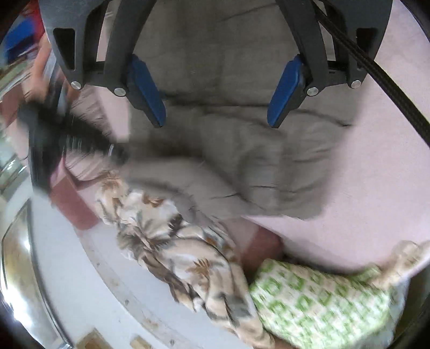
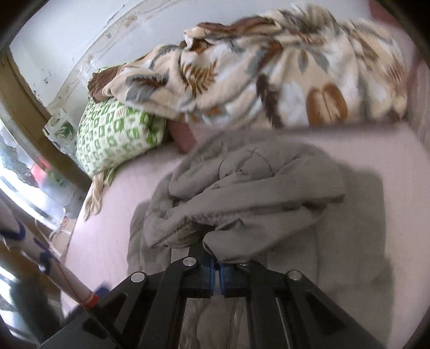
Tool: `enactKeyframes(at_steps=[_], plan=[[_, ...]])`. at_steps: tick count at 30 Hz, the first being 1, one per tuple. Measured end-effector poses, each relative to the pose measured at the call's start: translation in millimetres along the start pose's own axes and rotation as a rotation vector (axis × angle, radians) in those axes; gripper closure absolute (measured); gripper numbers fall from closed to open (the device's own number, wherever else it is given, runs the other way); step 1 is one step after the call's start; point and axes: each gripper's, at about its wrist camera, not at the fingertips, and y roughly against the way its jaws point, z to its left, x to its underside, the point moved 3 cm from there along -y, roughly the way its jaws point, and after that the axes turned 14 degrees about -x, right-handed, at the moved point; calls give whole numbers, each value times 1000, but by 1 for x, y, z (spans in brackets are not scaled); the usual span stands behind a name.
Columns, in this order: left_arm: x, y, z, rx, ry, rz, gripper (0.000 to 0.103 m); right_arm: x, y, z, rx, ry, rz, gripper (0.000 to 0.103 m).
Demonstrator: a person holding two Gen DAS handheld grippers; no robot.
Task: Fold large clothes
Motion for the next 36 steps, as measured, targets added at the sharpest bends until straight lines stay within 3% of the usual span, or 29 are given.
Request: enactKeyframes(at_steps=[5, 8, 12, 13, 14, 15, 16, 18, 23, 26, 29, 34, 36], plan=[[-10, -61, -18, 143, 125, 159, 26, 31, 11, -28, -63, -100, -32, 100], [-17, -80, -24, 197, 172, 182, 26, 38, 13, -38, -97, -131, -43, 100], [-22, -103, -35, 129, 168, 212, 26, 50, 12, -45, -137, -149, -40, 100], [-23, -107, -35, 125, 175, 227, 30, 52, 12, -47, -144, -157, -39, 100], [-23, -110, -35, 126, 184, 240, 39, 55, 10, -49, -153, -163, -36, 100], [-23, -111, -33, 126, 186, 250, 68, 58, 9, -50, -159, -168, -32, 100], [-23, -109, -34, 102, 173, 266, 84, 61, 8, -52, -163, -174, -27, 100], [-24, -97, -34, 57, 149, 240, 89, 67, 5, -56, -192, -189, -13, 100], [-12, -66, -31, -109, 38, 161, 90, 80, 0, -47, -252, -152, 19, 99], [-1, -88, -12, -194, 46, 203, 90, 89, 2, -40, -169, -65, 15, 88], [5, -98, 3, -195, 64, 213, 90, 98, 22, -43, -128, -30, 1, 71], [7, -99, -3, -237, -15, 176, 87, 83, 72, -58, -34, 17, -111, 71], [8, -98, -7, -263, -46, 162, 86, 66, 70, -64, 15, 13, -116, 71]])
